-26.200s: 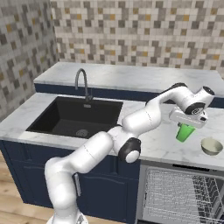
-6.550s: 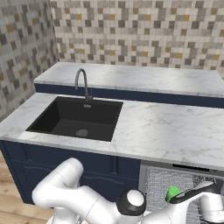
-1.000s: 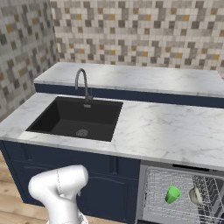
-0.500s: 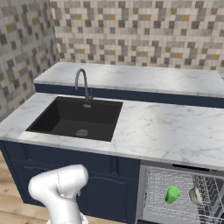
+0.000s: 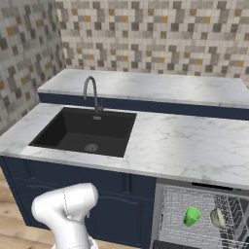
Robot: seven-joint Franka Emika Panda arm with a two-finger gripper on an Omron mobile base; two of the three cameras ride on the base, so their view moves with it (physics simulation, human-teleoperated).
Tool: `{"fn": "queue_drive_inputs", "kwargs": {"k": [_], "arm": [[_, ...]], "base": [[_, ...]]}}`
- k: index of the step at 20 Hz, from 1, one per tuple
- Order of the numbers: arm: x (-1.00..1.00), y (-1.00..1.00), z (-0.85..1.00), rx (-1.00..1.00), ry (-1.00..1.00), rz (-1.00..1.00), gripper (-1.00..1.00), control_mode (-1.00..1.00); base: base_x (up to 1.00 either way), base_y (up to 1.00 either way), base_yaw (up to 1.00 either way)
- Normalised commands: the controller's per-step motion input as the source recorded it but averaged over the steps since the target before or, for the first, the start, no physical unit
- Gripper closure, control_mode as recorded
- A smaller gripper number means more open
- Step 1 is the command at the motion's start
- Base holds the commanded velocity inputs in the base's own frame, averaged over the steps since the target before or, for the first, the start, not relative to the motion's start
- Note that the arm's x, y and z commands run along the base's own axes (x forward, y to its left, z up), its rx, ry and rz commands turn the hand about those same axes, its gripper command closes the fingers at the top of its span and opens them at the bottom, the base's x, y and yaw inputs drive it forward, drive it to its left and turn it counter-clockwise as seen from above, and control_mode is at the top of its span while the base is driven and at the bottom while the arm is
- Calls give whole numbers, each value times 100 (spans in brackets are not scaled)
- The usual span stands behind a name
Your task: Pick up the cup and bowl from the counter, place them in the dishwasher, and close the dishwasher door.
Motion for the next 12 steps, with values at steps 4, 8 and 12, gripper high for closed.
{"fn": "queue_drive_inputs", "kwargs": {"k": [4,8,12], "arm": [[63,-3,-12,13,-22,0,-100,-100],[57,-9,-19,9,-21,0,-100,-100],[59,-12,-24,7,-21,0,-100,-100]], "base": [[0,0,0],[0,0,0],[0,0,0]]}}
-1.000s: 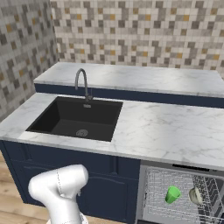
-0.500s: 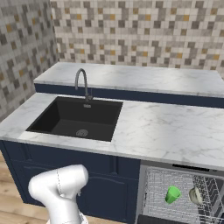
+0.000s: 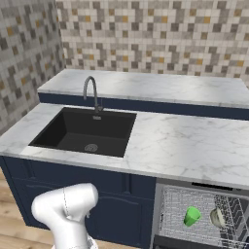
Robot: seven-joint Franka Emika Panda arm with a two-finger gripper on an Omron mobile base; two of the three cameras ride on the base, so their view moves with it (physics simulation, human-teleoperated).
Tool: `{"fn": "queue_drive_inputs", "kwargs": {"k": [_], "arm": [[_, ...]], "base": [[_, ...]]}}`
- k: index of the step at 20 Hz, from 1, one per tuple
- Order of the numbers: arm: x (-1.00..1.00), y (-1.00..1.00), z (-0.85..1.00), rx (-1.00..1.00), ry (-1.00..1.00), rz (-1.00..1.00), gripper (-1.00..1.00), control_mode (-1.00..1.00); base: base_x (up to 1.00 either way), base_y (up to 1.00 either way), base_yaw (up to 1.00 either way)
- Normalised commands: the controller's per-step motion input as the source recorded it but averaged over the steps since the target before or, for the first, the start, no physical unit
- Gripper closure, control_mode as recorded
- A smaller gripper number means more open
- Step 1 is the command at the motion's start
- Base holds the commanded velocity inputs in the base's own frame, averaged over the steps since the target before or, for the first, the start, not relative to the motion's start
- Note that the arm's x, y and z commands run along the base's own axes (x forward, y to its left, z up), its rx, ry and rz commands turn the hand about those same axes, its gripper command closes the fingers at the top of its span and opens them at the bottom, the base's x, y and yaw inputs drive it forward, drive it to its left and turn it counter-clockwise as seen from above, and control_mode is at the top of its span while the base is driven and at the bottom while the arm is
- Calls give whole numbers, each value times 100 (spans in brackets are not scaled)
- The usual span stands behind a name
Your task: Pick up the cup and bowl from the counter, place them in the dishwasher, and close the dishwasher door.
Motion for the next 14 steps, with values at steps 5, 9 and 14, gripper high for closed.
{"fn": "queue_drive_inputs", "kwargs": {"k": [5,9,14], "arm": [[77,-16,-25,8,-20,0,-100,-100],[77,-16,-29,7,-20,0,-100,-100],[78,-16,-35,3,-18,0,-100,-100]], "base": [[0,0,0],[0,0,0],[0,0,0]]}}
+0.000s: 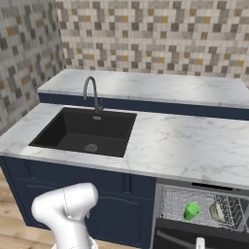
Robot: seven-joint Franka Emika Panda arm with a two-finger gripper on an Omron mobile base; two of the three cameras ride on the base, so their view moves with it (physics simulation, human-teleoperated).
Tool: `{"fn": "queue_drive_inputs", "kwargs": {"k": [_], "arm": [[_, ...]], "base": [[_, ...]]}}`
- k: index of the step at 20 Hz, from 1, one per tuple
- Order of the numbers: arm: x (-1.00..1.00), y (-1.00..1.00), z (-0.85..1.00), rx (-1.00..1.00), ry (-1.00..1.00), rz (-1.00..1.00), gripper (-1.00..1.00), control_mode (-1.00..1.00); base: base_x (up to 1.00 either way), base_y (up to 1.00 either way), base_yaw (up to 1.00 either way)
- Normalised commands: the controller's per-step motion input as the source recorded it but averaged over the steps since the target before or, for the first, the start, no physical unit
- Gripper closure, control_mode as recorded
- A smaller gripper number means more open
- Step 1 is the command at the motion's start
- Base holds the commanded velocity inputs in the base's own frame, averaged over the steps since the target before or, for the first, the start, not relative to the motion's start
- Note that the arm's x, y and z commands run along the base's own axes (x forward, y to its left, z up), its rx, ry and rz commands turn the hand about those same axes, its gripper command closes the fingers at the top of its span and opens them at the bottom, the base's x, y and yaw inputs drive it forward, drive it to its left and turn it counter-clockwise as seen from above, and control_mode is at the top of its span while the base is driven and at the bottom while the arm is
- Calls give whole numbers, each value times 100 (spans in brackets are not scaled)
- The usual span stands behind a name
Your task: Pick up the cup and bowl from the counter, place them in the dishwasher, and close the dishwasher door.
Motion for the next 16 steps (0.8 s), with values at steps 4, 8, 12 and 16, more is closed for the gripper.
{"fn": "queue_drive_inputs", "kwargs": {"k": [4,8,12,16], "arm": [[79,-17,-37,2,-18,0,-100,-100],[58,-14,-39,1,-19,0,-100,-100],[48,-11,-42,0,-19,0,-100,-100],[50,-10,-46,0,-19,0,-100,-100]], "base": [[0,0,0],[0,0,0],[0,0,0],[0,0,0]]}}
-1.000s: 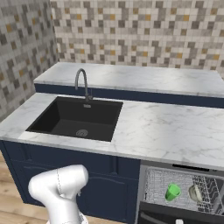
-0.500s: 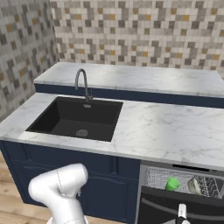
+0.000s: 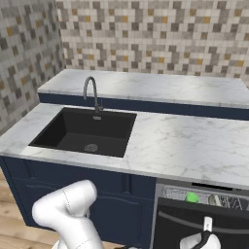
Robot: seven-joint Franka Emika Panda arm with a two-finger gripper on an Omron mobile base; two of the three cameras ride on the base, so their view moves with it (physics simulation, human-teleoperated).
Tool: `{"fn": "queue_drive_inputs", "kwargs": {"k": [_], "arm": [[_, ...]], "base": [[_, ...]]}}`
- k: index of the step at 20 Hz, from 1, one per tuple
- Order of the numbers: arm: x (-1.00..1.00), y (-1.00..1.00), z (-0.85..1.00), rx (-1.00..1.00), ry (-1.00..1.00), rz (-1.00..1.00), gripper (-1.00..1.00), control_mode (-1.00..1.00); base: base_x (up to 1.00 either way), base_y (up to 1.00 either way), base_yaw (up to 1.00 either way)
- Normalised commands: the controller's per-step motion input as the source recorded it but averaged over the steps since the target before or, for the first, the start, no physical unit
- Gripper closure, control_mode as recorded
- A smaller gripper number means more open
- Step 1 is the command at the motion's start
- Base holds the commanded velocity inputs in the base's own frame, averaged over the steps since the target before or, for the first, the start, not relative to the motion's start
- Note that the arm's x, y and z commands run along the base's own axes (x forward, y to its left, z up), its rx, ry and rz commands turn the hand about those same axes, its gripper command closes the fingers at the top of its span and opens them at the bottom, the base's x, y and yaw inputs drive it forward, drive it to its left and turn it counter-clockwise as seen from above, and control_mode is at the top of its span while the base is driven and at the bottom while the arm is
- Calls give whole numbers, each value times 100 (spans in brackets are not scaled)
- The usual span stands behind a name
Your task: Pick up the cup and bowl from the counter, place them in the dishwasher, and close the dishwasher door.
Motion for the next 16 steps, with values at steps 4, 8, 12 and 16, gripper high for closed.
{"fn": "queue_drive_inputs", "kwargs": {"k": [4,8,12,16], "arm": [[49,-11,-47,0,-20,0,-100,-100],[45,-9,-47,0,-21,0,-100,-100],[48,-10,-49,0,-20,0,-100,-100],[50,-10,-50,0,-20,0,-100,-100]], "base": [[0,0,0],[0,0,0],[0,0,0],[0,0,0]]}}
